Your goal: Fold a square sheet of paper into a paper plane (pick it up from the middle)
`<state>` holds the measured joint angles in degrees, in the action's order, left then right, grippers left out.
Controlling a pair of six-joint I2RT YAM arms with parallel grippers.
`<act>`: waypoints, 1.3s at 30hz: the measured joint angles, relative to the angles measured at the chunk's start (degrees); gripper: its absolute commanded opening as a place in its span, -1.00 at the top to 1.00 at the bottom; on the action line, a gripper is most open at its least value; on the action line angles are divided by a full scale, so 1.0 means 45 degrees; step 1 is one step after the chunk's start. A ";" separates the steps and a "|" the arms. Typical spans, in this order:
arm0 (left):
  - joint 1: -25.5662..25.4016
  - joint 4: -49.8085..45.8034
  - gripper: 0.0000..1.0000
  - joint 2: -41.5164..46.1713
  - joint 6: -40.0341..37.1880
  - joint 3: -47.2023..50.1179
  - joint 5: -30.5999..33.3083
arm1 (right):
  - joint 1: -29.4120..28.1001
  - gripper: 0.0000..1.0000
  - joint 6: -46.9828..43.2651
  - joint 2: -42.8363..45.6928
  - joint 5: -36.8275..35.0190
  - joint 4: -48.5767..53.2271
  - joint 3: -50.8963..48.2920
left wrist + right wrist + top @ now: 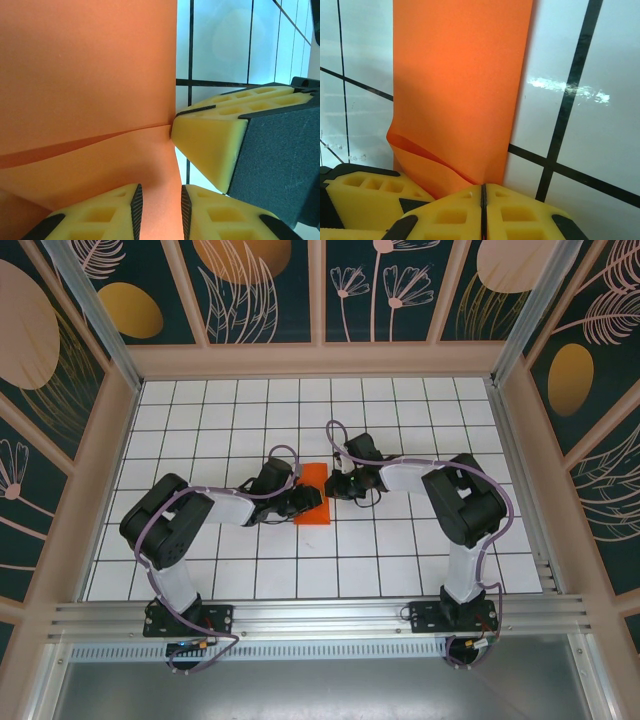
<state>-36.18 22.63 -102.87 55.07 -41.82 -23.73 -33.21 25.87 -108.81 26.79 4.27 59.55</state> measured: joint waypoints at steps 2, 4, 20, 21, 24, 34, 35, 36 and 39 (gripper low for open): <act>0.0000 0.0000 0.42 0.0000 0.0000 0.0000 0.0000 | 0.0000 0.78 0.0005 0.0000 -0.0005 0.0000 0.0005; 0.0000 0.0000 0.42 0.0000 0.0000 0.0000 0.0000 | 0.0000 0.78 0.0024 0.0000 -0.0049 0.0000 0.0005; 0.0000 0.0019 0.42 -0.0146 0.0000 -0.0107 -0.0015 | -0.0034 0.72 0.0034 0.0000 -0.0447 -0.0010 0.0073; 0.0000 0.0015 0.42 -0.0155 0.0000 -0.0117 -0.0015 | -0.0034 0.69 0.0039 0.0000 -0.0529 -0.0024 0.0073; 0.0000 0.0015 0.44 -0.0160 0.0000 -0.0117 -0.0010 | -0.0034 0.56 0.0136 0.0019 -0.0811 -0.0068 0.0073; 0.0000 -0.0238 0.48 -0.0267 0.0010 -0.0306 0.0092 | -0.0097 0.54 0.0617 0.2438 -0.1753 -0.0340 -0.0962; 0.0000 -0.0238 0.49 -0.0277 0.0015 -0.0306 0.0097 | -0.0165 0.56 0.0670 0.2730 -0.1773 -0.0345 -0.1214; 0.0000 -0.0243 0.49 -0.0277 0.0019 -0.0311 0.0097 | -0.0257 0.59 0.0704 0.2953 -0.1773 -0.0340 -0.1452; 0.0000 -0.0330 0.51 -0.0316 0.0063 -0.0379 0.0175 | -0.0704 0.67 0.0806 0.3424 -0.1739 -0.0301 -0.2161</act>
<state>-36.18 21.15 -104.29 55.35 -43.53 -22.94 -36.38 29.50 -93.41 18.96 2.92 49.82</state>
